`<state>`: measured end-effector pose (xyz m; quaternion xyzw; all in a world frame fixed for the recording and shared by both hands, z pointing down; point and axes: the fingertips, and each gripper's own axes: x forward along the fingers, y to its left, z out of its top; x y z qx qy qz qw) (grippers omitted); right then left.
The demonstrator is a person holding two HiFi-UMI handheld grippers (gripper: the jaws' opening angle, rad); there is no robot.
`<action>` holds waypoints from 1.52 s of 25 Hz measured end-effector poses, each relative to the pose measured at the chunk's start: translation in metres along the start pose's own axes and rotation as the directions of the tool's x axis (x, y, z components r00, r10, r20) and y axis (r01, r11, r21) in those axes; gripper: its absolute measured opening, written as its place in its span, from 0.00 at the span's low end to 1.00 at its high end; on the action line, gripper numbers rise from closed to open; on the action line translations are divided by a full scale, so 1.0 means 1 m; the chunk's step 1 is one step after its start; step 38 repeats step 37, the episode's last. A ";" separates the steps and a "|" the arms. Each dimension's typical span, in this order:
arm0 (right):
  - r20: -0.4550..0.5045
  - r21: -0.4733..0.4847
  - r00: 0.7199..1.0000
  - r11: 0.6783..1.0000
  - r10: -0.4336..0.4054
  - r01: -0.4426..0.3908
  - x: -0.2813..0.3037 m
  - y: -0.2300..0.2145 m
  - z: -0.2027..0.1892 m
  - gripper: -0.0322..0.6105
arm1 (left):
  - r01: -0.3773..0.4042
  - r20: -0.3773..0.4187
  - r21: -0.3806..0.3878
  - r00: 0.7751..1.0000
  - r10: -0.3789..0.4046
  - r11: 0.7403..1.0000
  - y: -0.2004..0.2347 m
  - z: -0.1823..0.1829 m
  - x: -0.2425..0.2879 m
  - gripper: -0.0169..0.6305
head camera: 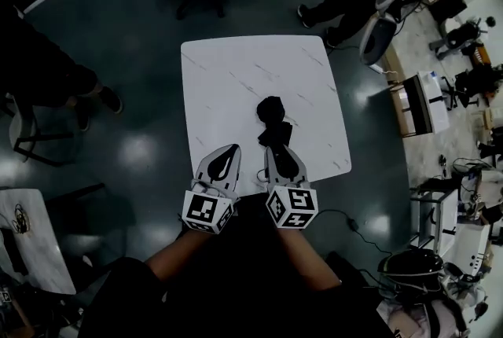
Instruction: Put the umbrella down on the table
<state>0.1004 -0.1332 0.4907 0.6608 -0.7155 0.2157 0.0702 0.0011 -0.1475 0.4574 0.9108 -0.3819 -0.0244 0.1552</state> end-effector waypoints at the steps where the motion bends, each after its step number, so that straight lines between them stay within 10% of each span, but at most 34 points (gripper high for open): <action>1: 0.029 -0.018 1.000 1.000 -0.003 0.004 -0.009 0.004 0.007 0.20 | 0.013 -0.001 -0.002 1.000 -0.013 1.000 -0.005 0.000 -0.002 0.04; 14: 0.208 -0.143 0.978 0.990 0.035 -0.005 -0.075 0.059 0.013 0.08 | 0.107 0.020 0.058 0.994 -0.109 0.993 -0.043 0.000 -0.028 0.04; 38: 0.216 -0.267 0.976 0.963 0.013 0.046 -0.049 0.075 0.024 0.08 | 0.123 0.028 0.223 0.991 -0.132 0.967 -0.041 0.018 -0.024 0.04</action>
